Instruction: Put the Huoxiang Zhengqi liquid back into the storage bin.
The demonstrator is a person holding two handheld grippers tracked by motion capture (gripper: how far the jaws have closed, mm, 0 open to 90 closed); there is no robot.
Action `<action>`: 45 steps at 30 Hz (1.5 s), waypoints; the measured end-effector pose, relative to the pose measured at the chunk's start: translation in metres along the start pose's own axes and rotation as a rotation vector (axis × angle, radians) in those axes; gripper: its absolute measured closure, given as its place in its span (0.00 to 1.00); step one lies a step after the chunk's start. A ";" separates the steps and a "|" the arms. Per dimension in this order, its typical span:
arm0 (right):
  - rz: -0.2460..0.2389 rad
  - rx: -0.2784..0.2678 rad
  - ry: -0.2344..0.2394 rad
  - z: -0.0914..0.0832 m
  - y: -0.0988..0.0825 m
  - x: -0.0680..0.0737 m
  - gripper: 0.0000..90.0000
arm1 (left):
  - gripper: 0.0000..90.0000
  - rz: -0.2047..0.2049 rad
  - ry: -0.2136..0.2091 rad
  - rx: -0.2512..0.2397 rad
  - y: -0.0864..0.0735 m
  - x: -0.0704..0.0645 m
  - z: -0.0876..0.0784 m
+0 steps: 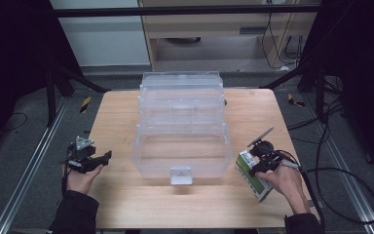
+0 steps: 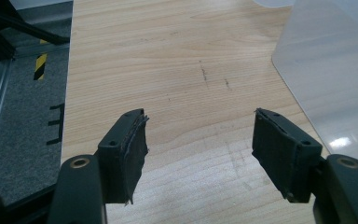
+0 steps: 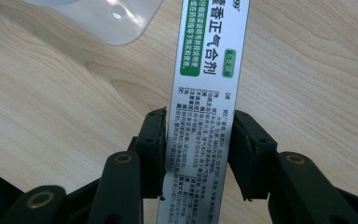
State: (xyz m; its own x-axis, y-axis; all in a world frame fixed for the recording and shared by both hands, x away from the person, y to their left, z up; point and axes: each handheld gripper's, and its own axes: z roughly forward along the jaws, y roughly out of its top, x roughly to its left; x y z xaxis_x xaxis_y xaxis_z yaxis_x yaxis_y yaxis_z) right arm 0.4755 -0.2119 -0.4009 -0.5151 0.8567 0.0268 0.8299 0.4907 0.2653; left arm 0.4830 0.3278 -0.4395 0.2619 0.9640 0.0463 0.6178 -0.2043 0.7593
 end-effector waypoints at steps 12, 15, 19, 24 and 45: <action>-0.020 0.060 -0.017 -0.001 0.005 0.001 0.70 | 0.38 0.000 0.000 0.008 0.000 0.001 0.000; -0.033 0.077 -0.015 -0.001 0.006 0.001 0.70 | 0.38 0.001 -0.001 0.012 0.000 0.001 0.001; -0.038 0.088 -0.012 -0.002 0.007 0.000 0.71 | 0.38 0.006 0.001 0.019 -0.001 0.000 0.002; -0.019 0.073 -0.001 -0.005 0.005 -0.002 0.71 | 0.38 0.010 0.003 0.030 -0.002 0.000 0.003; 0.040 -0.189 -0.047 -0.063 0.002 -0.016 0.71 | 0.39 0.016 0.006 0.062 -0.005 -0.003 0.008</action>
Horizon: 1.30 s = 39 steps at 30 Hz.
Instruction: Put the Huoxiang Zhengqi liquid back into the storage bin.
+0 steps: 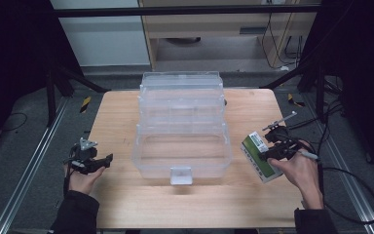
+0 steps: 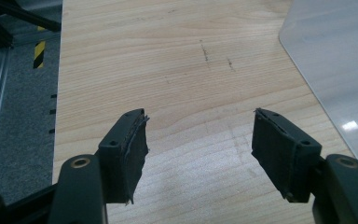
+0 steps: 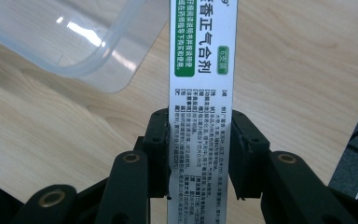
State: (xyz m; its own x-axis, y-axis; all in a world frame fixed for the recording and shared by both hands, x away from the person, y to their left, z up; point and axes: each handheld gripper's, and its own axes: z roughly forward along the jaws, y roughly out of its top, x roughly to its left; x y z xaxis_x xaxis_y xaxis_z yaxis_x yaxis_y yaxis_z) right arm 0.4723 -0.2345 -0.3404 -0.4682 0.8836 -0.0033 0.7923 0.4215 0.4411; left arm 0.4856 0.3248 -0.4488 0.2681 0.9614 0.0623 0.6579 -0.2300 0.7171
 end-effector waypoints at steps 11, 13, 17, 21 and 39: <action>-0.042 -0.122 -0.008 -0.028 0.018 0.007 0.71 | 0.39 0.004 0.001 0.006 -0.001 0.000 0.001; -0.069 -0.137 -0.008 -0.033 0.023 0.010 0.71 | 0.39 0.003 0.003 0.007 -0.001 0.000 0.001; -0.110 -0.190 0.002 -0.043 0.033 0.016 0.71 | 0.39 0.000 0.002 0.007 -0.001 0.001 0.001; -0.142 -0.212 0.014 -0.049 0.044 0.021 0.71 | 0.39 0.000 0.002 0.008 -0.001 0.001 0.001; -0.326 -0.262 0.085 -0.046 0.088 0.055 0.71 | 0.39 -0.001 0.003 0.010 -0.002 0.002 0.002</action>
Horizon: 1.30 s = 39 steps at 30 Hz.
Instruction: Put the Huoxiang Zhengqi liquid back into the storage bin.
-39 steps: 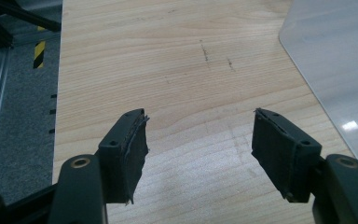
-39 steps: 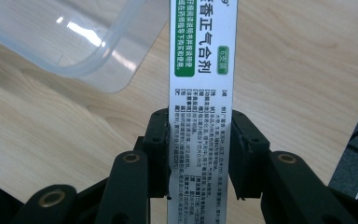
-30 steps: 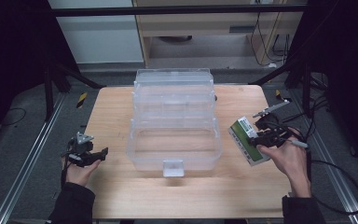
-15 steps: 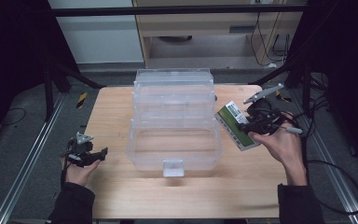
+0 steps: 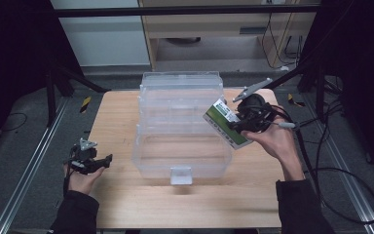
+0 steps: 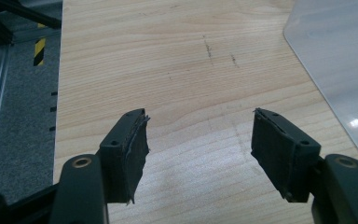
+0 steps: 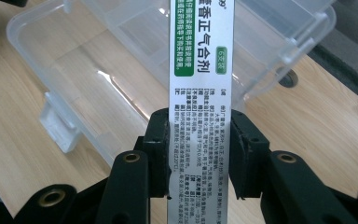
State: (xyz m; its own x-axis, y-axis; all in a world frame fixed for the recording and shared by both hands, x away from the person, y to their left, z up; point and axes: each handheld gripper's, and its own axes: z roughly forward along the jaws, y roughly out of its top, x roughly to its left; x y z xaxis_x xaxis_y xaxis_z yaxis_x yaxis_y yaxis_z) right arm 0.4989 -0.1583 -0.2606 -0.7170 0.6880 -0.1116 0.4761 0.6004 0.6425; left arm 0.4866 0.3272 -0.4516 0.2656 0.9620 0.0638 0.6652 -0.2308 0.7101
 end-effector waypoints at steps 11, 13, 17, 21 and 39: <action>-0.111 -0.002 0.110 0.025 0.013 0.006 0.71 | 0.39 -0.001 0.002 0.005 -0.001 0.001 0.001; -0.133 0.002 0.128 0.029 0.014 0.007 0.71 | 0.39 -0.001 0.002 0.005 -0.001 0.001 0.001; -0.162 0.016 0.174 0.038 0.015 0.008 0.71 | 0.39 -0.001 0.002 0.005 -0.001 0.001 0.001; -0.210 0.048 0.207 0.046 0.015 0.011 0.71 | 0.39 -0.001 0.004 0.007 -0.001 0.001 0.001; -0.417 0.196 0.302 0.084 0.011 0.022 0.71 | 0.39 0.004 0.003 0.014 -0.002 0.001 0.004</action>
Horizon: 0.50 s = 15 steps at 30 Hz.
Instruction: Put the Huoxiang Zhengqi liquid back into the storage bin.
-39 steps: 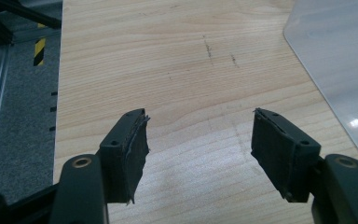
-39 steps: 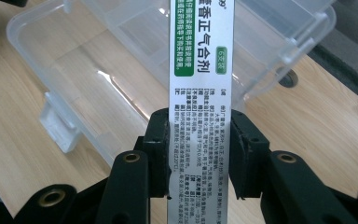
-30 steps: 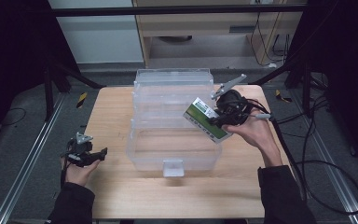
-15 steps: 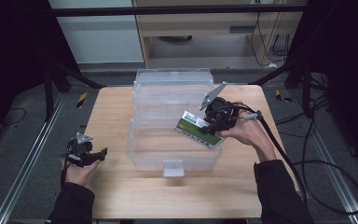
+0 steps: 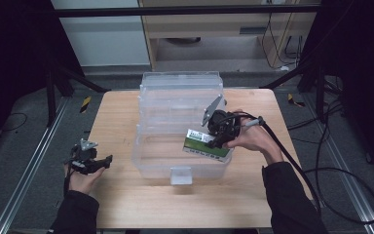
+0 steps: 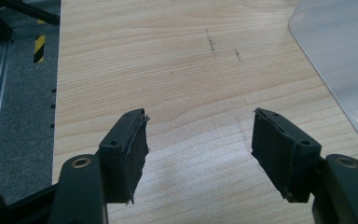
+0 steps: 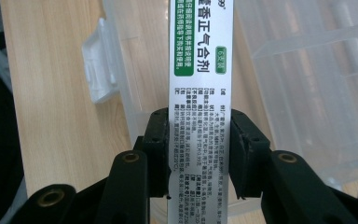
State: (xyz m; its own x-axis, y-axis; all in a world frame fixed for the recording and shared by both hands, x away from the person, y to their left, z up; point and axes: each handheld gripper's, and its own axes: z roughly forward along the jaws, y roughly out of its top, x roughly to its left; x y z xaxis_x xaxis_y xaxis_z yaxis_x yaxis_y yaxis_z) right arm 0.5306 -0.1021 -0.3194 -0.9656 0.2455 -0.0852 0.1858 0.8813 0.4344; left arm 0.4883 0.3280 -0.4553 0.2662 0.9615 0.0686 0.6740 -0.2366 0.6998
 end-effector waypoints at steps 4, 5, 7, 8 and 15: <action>-0.022 0.046 0.024 0.010 0.001 0.000 0.71 | 0.39 -0.002 0.001 0.001 0.000 0.001 0.000; -0.028 0.060 0.028 0.012 0.001 0.000 0.71 | 0.39 -0.002 0.001 0.002 -0.001 0.000 0.000; -0.044 0.073 0.033 0.015 0.001 0.000 0.71 | 0.39 -0.001 0.001 0.003 0.000 0.000 0.001; -0.051 0.077 0.035 0.016 0.001 0.000 0.71 | 0.39 0.000 0.000 0.004 0.000 0.000 0.001; -0.094 0.097 0.053 0.027 0.000 -0.003 0.71 | 0.39 0.000 -0.001 0.005 -0.001 0.000 0.002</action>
State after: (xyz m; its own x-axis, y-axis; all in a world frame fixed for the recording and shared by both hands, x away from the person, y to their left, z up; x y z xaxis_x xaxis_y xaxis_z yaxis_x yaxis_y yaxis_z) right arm 0.5389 -0.0921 -0.3432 -0.9873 0.1410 -0.0730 0.1086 0.9351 0.3374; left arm 0.4890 0.3285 -0.4571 0.2672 0.9612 0.0679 0.6774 -0.2375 0.6962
